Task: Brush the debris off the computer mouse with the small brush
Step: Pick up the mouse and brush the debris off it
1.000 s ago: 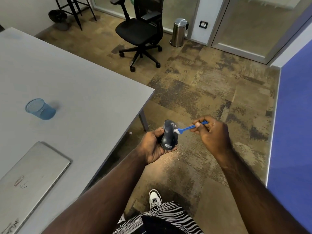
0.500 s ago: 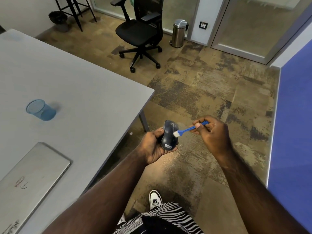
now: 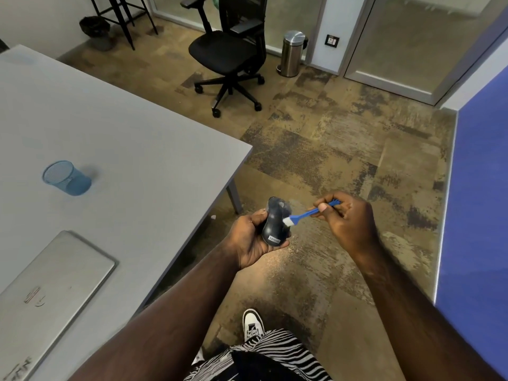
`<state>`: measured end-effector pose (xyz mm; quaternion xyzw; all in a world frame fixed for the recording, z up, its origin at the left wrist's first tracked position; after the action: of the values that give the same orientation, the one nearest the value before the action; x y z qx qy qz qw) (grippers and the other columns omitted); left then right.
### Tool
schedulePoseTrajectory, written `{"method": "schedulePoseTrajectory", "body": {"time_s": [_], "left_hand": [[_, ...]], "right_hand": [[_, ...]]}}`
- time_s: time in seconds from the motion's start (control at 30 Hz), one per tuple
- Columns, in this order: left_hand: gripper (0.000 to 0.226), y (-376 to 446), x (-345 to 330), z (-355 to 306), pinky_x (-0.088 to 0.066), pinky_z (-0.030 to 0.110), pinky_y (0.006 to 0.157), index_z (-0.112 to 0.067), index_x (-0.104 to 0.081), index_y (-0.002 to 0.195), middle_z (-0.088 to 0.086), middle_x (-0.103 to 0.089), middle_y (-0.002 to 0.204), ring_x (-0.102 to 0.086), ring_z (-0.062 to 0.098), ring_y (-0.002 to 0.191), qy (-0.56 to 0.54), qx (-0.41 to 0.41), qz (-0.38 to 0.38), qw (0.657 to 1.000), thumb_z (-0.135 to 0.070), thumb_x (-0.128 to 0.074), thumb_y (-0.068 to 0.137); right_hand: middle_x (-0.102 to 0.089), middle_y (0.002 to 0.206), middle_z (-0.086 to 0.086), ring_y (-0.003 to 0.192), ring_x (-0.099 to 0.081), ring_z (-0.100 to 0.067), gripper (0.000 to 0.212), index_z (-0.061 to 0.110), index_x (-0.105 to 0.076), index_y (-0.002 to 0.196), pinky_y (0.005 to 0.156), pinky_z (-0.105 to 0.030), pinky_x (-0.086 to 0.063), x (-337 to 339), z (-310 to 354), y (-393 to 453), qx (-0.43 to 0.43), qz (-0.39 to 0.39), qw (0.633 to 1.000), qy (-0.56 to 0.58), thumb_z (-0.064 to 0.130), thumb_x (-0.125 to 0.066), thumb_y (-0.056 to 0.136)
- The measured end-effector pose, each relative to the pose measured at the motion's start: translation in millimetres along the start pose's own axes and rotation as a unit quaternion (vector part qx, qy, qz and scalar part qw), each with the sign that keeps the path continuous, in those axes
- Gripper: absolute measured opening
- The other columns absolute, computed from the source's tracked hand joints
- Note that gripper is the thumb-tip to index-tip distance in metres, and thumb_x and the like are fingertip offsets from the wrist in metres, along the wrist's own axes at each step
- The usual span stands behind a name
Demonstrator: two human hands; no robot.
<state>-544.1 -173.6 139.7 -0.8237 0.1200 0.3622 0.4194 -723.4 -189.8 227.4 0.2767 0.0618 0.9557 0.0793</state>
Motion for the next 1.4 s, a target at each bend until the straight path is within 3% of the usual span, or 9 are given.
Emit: {"method": "schedulePoseTrajectory", "body": {"time_s": [0.17,0.4,0.5,0.63,0.77,0.87,1.07,1.2,1.4], "left_hand": [[0.034,2,0,0,-0.059,0.046,0.071,-0.011,-0.055,0.124,0.025,-0.056,0.12,-0.063,0.039,0.092,0.002,0.002,-0.006,1.0,-0.019,-0.032,0.1],[0.034,1,3,-1,-0.059,0.045,0.071,-0.011,-0.055,0.123,0.026,-0.057,0.121,-0.063,0.039,0.093,0.0,0.003,-0.009,1.0,-0.021,-0.031,0.1],[0.034,2,4,-3,-0.058,0.047,0.071,-0.009,-0.054,0.125,0.025,-0.056,0.124,-0.062,0.038,0.095,-0.013,-0.004,-0.014,1.0,-0.021,-0.031,0.101],[0.036,5,6,-6,-0.057,0.051,0.075,-0.006,-0.05,0.13,0.023,-0.054,0.127,-0.062,0.037,0.099,-0.039,-0.016,-0.026,0.999,-0.02,-0.032,0.101],[0.036,3,5,-10,-0.057,0.049,0.075,-0.006,-0.052,0.125,0.029,-0.055,0.123,-0.062,0.042,0.094,-0.019,-0.014,-0.022,0.999,-0.021,-0.03,0.101],[0.036,3,7,-12,-0.056,0.052,0.077,-0.005,-0.049,0.128,0.026,-0.054,0.125,-0.06,0.039,0.1,-0.046,-0.018,-0.029,0.998,-0.02,-0.03,0.101],[0.035,4,3,-8,-0.057,0.05,0.073,-0.003,-0.056,0.114,0.029,-0.052,0.128,-0.059,0.041,0.1,-0.026,-0.015,-0.031,0.999,-0.024,-0.029,0.102],[0.035,5,3,-6,-0.053,0.054,0.081,-0.004,-0.052,0.12,0.028,-0.05,0.134,-0.057,0.046,0.109,-0.049,-0.01,-0.027,0.998,-0.025,-0.03,0.103],[0.037,6,8,-11,-0.054,0.054,0.08,-0.003,-0.051,0.126,0.028,-0.051,0.131,-0.059,0.042,0.106,-0.058,-0.024,-0.039,0.997,-0.022,-0.032,0.101]], "right_hand": [[-0.075,0.081,0.016,0.077,-0.074,0.002,0.032,0.046,-0.066,0.087,0.068,-0.035,-0.064,-1,-6,2,-0.021,-0.012,1.0,0.007,0.014,-0.062,0.094],[-0.073,0.082,0.028,0.077,-0.075,0.001,0.028,0.047,-0.066,0.085,0.069,-0.041,-0.064,0,-2,3,-0.008,0.0,1.0,0.021,0.02,-0.061,0.092],[-0.076,0.077,0.008,0.068,-0.076,-0.023,0.022,0.044,-0.068,0.084,0.059,-0.051,-0.061,-5,3,-1,0.011,0.026,0.999,0.037,0.023,-0.062,0.089],[-0.073,0.071,0.019,0.055,-0.068,-0.002,0.022,0.04,-0.068,0.084,0.046,-0.017,-0.05,-16,12,-11,0.041,0.06,0.997,0.035,0.018,-0.063,0.088],[-0.073,0.085,0.02,0.079,-0.075,-0.002,0.038,0.041,-0.066,0.089,0.067,-0.028,-0.062,-4,2,-10,0.01,-0.017,0.998,0.058,0.003,-0.063,0.093],[-0.074,0.084,0.016,0.066,-0.07,0.007,0.03,0.036,-0.069,0.089,0.054,-0.014,-0.054,-11,11,-17,0.053,0.026,0.996,0.064,0.006,-0.063,0.09],[-0.075,0.087,0.016,0.083,-0.076,-0.004,0.02,0.032,-0.07,0.098,0.069,-0.035,-0.064,-15,14,-23,0.051,0.01,0.996,0.067,0.016,-0.06,0.091],[-0.072,0.083,0.023,0.067,-0.072,-0.005,0.012,0.027,-0.07,0.095,0.054,-0.03,-0.057,-33,27,-31,0.097,0.075,0.992,0.022,0.023,-0.061,0.09],[-0.07,0.069,0.007,0.042,-0.051,-0.001,0.012,0.017,-0.072,0.096,0.04,-0.011,-0.032,-16,14,-31,0.073,-0.01,0.997,0.014,0.011,-0.062,0.092]]}}
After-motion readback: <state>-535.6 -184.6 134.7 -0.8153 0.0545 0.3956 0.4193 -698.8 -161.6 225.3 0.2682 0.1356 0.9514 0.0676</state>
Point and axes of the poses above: each hand's wrist, its own y-axis towards the middle knuckle, its own x-axis out of the back of the hand, z = x × y, the point moved 8 cm from there along y, towards the middle knuckle
